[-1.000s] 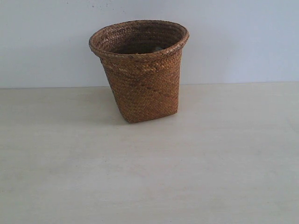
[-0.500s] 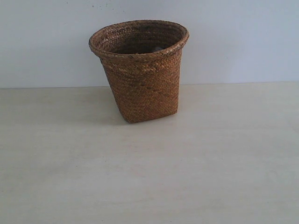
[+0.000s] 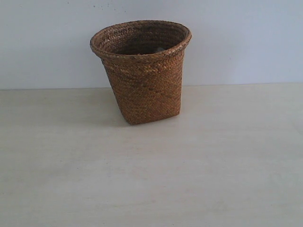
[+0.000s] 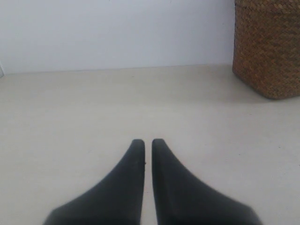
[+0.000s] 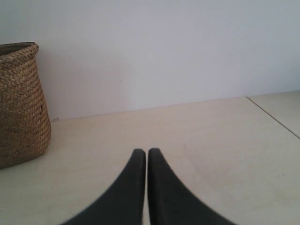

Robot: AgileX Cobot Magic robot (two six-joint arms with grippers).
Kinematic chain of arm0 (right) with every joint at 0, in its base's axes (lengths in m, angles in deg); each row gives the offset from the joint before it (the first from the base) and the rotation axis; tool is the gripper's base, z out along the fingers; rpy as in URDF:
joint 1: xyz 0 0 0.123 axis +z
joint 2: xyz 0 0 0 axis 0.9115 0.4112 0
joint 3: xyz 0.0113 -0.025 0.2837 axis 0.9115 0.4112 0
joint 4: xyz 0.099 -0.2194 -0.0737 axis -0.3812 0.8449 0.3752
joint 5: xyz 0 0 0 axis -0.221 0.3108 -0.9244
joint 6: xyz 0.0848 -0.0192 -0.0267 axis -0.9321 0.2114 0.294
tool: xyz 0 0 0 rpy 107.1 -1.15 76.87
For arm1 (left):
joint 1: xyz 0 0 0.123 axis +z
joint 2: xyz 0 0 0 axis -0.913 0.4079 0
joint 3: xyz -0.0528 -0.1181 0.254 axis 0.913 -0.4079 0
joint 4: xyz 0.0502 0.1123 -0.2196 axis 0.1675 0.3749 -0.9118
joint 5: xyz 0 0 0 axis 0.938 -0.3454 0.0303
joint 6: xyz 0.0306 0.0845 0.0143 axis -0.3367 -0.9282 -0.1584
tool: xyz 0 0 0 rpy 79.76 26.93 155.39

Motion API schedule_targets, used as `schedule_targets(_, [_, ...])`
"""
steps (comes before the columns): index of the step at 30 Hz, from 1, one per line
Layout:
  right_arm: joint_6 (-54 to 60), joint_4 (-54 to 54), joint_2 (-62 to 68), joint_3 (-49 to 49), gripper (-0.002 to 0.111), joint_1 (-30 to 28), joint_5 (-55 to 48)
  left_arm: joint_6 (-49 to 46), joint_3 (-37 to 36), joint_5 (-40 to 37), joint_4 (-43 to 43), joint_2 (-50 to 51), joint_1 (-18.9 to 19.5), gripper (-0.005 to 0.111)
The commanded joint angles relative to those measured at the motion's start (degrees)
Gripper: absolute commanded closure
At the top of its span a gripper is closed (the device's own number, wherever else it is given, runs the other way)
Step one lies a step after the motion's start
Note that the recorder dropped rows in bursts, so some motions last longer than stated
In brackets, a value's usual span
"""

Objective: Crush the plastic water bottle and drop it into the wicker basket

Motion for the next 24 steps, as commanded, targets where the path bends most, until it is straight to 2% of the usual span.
schedule_targets(1, [-0.26, -0.07, -0.19, 0.15, 0.108, -0.3, -0.05, 0.46, -0.23, 0.02, 0.17, -0.19, 0.23, 0.102])
schedule_targets(18, [-5.38, 4.68, -0.19, 0.15, 0.108, -0.3, -1.65, 0.46, -0.23, 0.02, 0.17, -0.19, 0.23, 0.102])
schedule_targets(24, [-5.38, 6.03, -2.6, 0.15, 0.108, -0.3, -10.45, 0.46, -0.23, 0.02, 0.17, -0.19, 0.23, 0.102])
